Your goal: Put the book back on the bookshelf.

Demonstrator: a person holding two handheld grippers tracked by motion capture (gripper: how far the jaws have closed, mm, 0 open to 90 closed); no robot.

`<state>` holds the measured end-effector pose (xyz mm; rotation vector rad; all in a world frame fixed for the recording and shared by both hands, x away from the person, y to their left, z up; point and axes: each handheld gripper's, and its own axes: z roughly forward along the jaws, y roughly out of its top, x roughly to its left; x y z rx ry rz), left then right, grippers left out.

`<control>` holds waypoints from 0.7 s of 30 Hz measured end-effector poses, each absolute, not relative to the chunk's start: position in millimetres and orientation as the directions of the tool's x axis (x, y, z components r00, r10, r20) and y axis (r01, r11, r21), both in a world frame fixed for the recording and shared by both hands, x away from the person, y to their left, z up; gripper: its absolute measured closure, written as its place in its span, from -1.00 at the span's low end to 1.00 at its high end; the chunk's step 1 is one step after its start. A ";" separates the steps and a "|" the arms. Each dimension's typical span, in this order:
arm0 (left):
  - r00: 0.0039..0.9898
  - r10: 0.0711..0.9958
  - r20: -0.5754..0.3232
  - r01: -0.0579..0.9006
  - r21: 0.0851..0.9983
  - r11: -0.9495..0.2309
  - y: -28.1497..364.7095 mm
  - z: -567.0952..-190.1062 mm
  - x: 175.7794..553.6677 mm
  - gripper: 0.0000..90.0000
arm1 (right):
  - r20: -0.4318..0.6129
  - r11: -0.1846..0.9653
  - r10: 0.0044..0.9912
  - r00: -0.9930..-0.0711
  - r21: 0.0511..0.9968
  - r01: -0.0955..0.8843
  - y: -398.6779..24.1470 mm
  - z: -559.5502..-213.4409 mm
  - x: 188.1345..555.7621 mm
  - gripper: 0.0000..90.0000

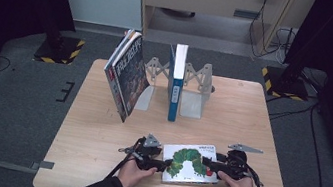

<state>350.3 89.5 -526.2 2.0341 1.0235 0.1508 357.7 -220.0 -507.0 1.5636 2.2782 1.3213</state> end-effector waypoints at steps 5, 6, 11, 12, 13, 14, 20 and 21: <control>0.661 0.706 -0.255 0.614 0.724 -0.314 90.4 -527.1 351.3 -0.28 | 0.399 0.076 0.783 -0.476 0.699 0.711 -219.9 -503.7 357.6 -0.37; 0.661 0.706 -0.255 0.614 0.724 -0.314 90.4 -527.1 351.3 -0.28 | 0.398 0.075 0.783 -0.478 0.703 0.707 -220.0 -503.4 357.7 -0.37; 0.656 0.705 -0.269 0.620 0.725 -0.300 90.2 -528.9 352.1 -0.33 | 0.404 0.060 0.779 -0.480 0.714 0.698 -219.8 -501.1 357.1 -0.36; 0.656 0.705 -0.269 0.620 0.725 -0.300 90.2 -528.9 352.1 -0.35 | 0.404 0.060 0.779 -0.480 0.714 0.698 -219.8 -501.1 357.1 -0.36; 0.649 0.705 -0.286 0.629 0.723 -0.285 90.7 -530.4 352.8 -0.36 | 0.410 0.051 0.776 -0.478 0.715 0.697 -219.9 -499.9 356.8 -0.36; 0.649 0.705 -0.286 0.629 0.723 -0.285 90.7 -530.4 352.8 -0.37 | 0.410 0.051 0.776 -0.478 0.715 0.697 -219.9 -499.9 356.8 -0.36; 0.645 0.706 -0.294 0.632 0.724 -0.276 92.2 -531.7 354.2 -0.42 | 0.424 0.029 0.770 -0.476 0.723 0.690 -218.7 -498.1 358.3 -0.36; 0.645 0.706 -0.293 0.632 0.725 -0.276 92.4 -531.8 354.4 -0.43 | 0.421 0.029 0.770 -0.480 0.729 0.684 -217.9 -498.2 359.8 -0.37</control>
